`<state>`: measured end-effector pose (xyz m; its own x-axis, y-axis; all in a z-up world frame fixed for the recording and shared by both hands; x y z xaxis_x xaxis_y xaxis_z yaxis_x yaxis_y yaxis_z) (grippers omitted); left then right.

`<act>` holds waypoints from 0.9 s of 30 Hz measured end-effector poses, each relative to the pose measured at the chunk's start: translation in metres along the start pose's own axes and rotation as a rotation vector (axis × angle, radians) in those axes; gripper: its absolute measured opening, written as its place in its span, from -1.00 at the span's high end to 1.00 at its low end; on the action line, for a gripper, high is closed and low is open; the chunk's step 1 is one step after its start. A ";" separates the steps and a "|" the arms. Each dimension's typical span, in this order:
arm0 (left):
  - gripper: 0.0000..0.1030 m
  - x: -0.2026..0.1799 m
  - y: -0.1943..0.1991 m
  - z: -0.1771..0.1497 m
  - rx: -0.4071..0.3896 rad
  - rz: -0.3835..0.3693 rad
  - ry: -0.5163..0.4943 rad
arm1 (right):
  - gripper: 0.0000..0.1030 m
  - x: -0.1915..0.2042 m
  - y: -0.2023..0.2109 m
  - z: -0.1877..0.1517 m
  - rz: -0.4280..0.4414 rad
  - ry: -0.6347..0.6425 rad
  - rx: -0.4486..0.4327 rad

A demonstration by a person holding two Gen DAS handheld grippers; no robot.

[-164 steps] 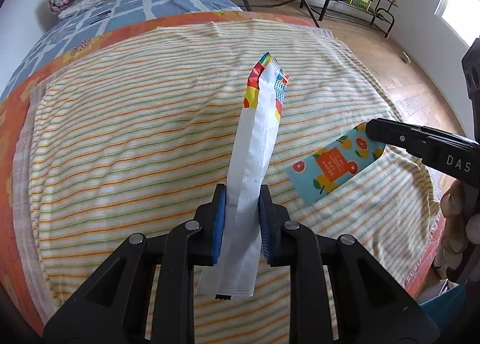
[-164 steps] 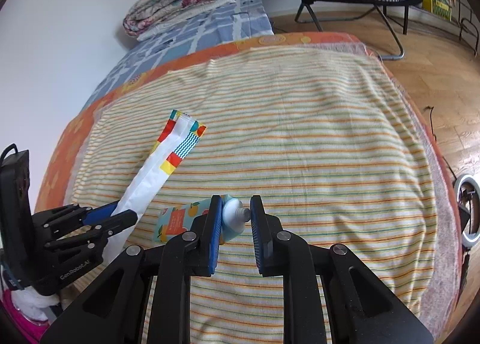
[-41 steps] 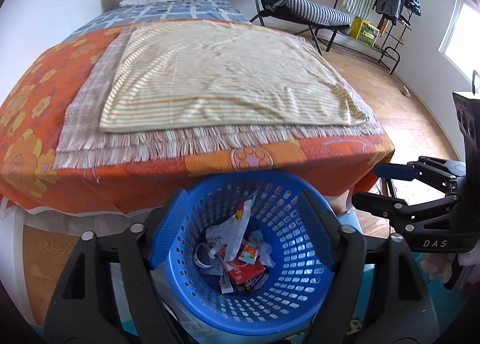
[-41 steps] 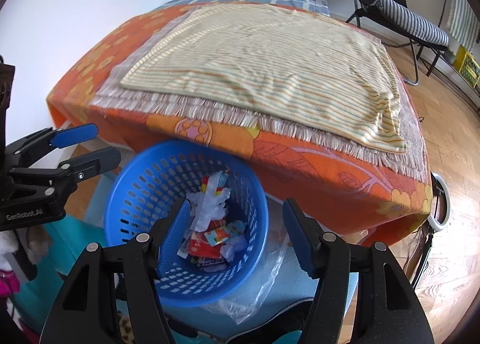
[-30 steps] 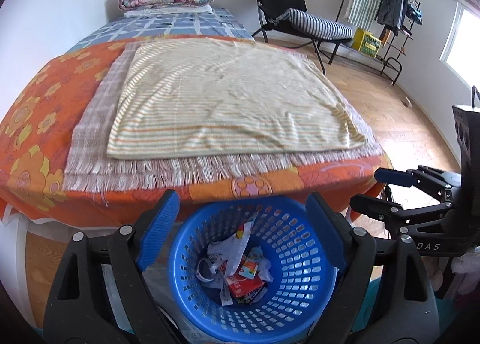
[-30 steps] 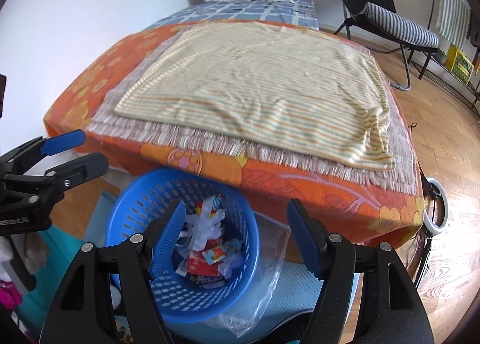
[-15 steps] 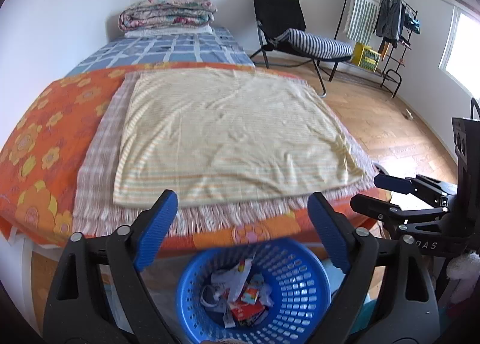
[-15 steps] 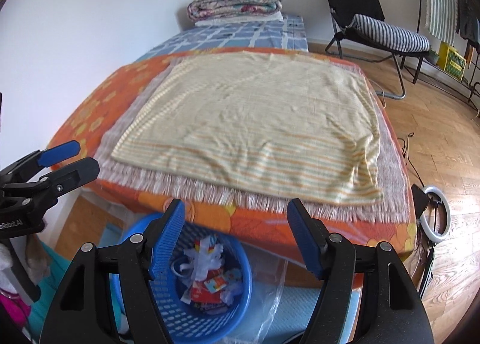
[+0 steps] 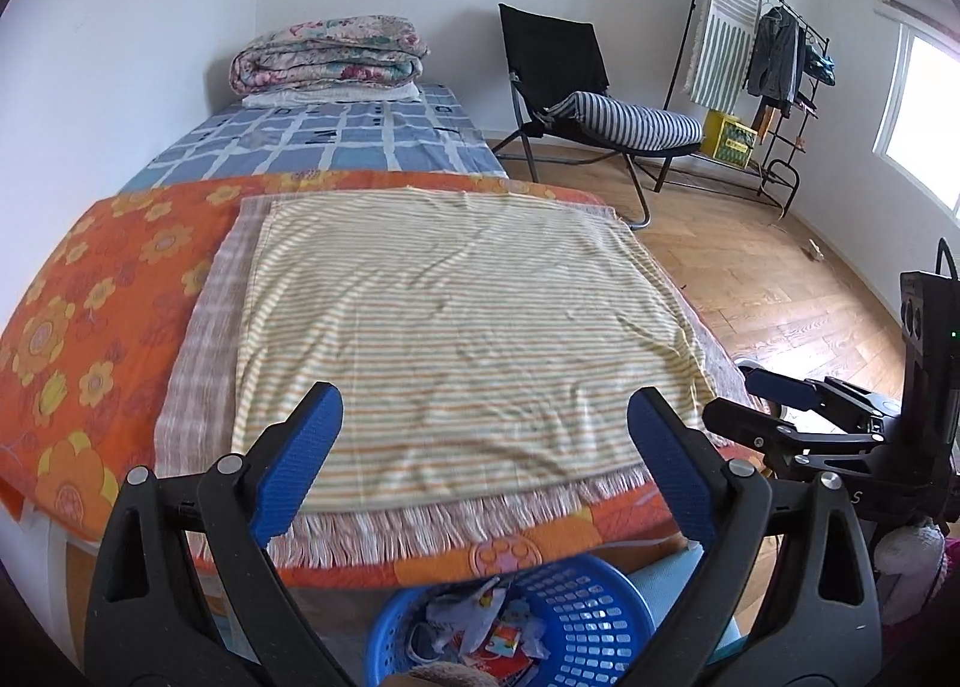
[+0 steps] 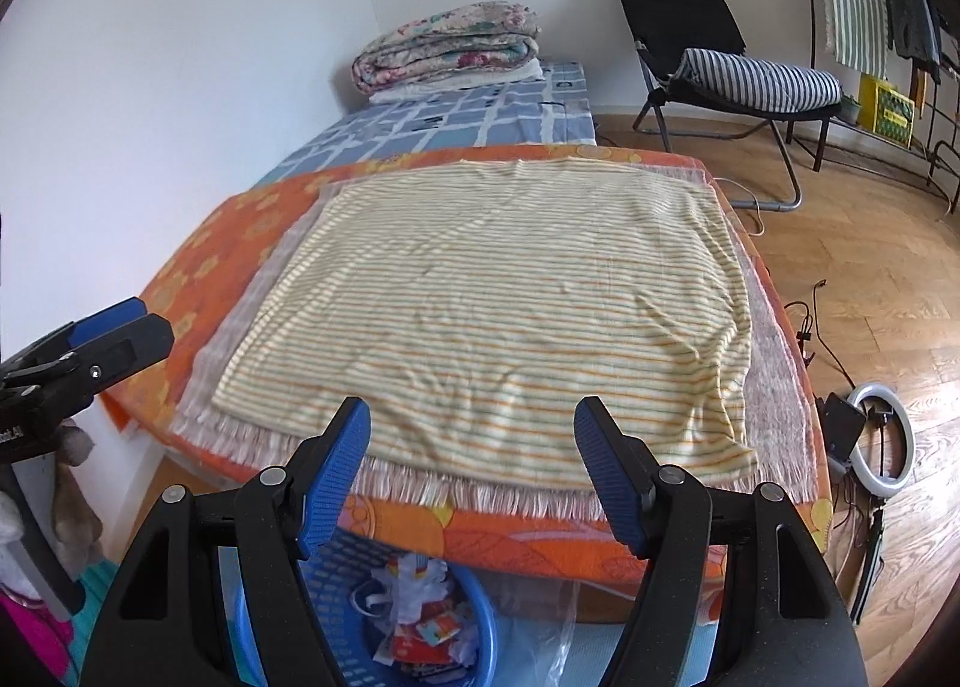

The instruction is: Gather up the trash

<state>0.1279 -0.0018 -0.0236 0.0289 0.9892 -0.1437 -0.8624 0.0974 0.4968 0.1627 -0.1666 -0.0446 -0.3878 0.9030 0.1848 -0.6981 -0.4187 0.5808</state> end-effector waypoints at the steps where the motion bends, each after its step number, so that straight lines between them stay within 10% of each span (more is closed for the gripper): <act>1: -0.90 -0.001 -0.002 0.003 -0.003 0.001 -0.008 | -0.36 0.000 -0.004 0.002 0.006 -0.007 0.000; 27: -0.98 0.012 -0.034 0.004 0.013 0.030 0.044 | -0.36 -0.008 -0.051 0.011 0.006 -0.086 0.025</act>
<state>0.1601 0.0070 -0.0388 -0.0200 0.9859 -0.1661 -0.8559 0.0689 0.5124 0.2085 -0.1515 -0.0671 -0.3385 0.9058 0.2549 -0.6799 -0.4228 0.5991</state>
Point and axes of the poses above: each gripper's, at about its wrist camera, not at the fingertips, and y roughly against the way its jaws point, x to its left, z to its top, the point moved 10 cm from there along -y, roughly the way its jaws point, and after that the axes turned 10 degrees about -x, right-handed, at the moved point
